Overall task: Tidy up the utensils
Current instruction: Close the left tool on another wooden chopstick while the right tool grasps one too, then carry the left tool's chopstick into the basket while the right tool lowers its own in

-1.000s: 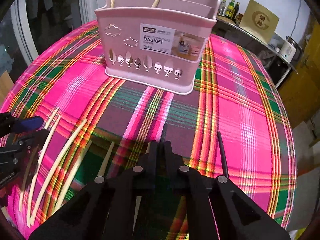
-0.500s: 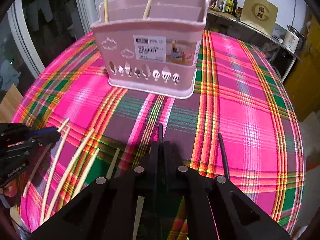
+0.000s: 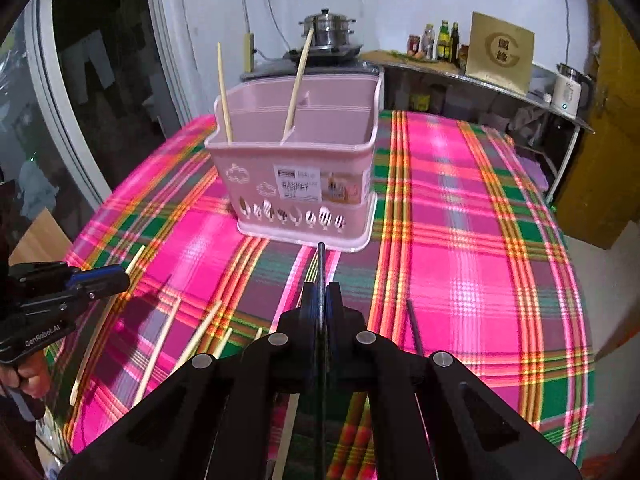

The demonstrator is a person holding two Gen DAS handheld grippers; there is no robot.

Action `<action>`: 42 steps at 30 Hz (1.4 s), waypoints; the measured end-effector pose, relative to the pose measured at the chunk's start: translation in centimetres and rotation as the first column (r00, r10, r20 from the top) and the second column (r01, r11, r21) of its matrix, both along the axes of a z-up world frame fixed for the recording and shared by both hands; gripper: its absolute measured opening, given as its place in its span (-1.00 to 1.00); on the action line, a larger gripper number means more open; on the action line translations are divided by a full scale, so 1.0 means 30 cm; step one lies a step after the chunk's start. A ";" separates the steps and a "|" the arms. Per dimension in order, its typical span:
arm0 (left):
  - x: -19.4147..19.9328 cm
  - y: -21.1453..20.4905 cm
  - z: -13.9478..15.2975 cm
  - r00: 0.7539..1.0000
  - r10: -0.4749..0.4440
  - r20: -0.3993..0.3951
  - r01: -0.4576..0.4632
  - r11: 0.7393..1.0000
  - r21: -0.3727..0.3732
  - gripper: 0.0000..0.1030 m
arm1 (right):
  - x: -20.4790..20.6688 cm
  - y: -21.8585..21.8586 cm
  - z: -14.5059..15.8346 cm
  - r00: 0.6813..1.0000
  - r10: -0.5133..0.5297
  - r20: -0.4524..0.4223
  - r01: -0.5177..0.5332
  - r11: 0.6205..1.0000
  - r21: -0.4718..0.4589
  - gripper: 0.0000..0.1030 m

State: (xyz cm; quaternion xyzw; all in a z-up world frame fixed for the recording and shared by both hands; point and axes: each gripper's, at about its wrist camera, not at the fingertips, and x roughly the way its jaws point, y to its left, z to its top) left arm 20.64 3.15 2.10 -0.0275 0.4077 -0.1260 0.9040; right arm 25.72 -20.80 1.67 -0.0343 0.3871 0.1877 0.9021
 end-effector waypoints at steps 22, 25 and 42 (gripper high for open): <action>-0.030 0.030 0.122 0.998 0.009 0.064 -0.006 0.999 -0.054 -0.88 | -0.051 -0.023 0.102 0.997 0.001 0.080 -0.005 0.999 0.040 -0.92; -0.037 0.034 0.158 0.996 0.011 0.088 -0.006 0.998 -0.056 -0.88 | -0.065 -0.029 0.132 0.995 0.001 0.102 -0.007 0.999 0.054 -0.92; -0.075 0.026 0.234 0.990 0.008 0.142 -0.001 0.999 -0.051 -0.88 | -0.139 -0.065 0.249 0.981 -0.006 0.195 -0.013 0.995 0.097 -0.92</action>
